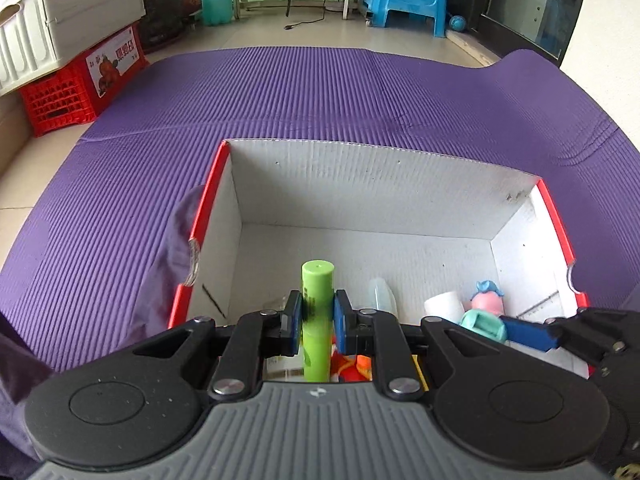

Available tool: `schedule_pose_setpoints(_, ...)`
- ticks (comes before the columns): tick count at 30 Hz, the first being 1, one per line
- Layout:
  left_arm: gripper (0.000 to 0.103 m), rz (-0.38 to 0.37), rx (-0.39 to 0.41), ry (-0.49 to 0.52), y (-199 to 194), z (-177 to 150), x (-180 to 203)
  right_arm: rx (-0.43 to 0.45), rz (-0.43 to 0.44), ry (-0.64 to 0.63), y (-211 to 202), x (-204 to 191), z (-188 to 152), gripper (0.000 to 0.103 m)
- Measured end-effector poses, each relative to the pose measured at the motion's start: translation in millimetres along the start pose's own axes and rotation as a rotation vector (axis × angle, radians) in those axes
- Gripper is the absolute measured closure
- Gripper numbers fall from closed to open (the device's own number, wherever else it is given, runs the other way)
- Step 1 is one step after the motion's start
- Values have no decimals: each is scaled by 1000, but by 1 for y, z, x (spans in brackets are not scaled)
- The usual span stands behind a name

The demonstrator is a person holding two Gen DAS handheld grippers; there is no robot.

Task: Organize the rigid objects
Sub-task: 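Carry the highlighter and sharpener with both tools into the red box, then open both tools to release highlighter and sharpener inside the box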

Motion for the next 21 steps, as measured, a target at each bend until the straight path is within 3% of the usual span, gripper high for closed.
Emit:
schedule_pose_setpoints(13,87,17,-73,-31,30,-13,0,-26,18,7,17,-2,-9,68)
schedule_pose_setpoints(21,86,-20,-88,-90,15,-14,-5,1,27,17,1,-1,-6,57)
Point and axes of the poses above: each gripper's, at about its wrist camera, not at the fingertips, and y roughly the way its jaws point, x to its right, z to its top, the point moved 9 cm from there along y, roughly the way its jaws point, and after that the axes turned 5 degrees about x, right-handed, at the moved point
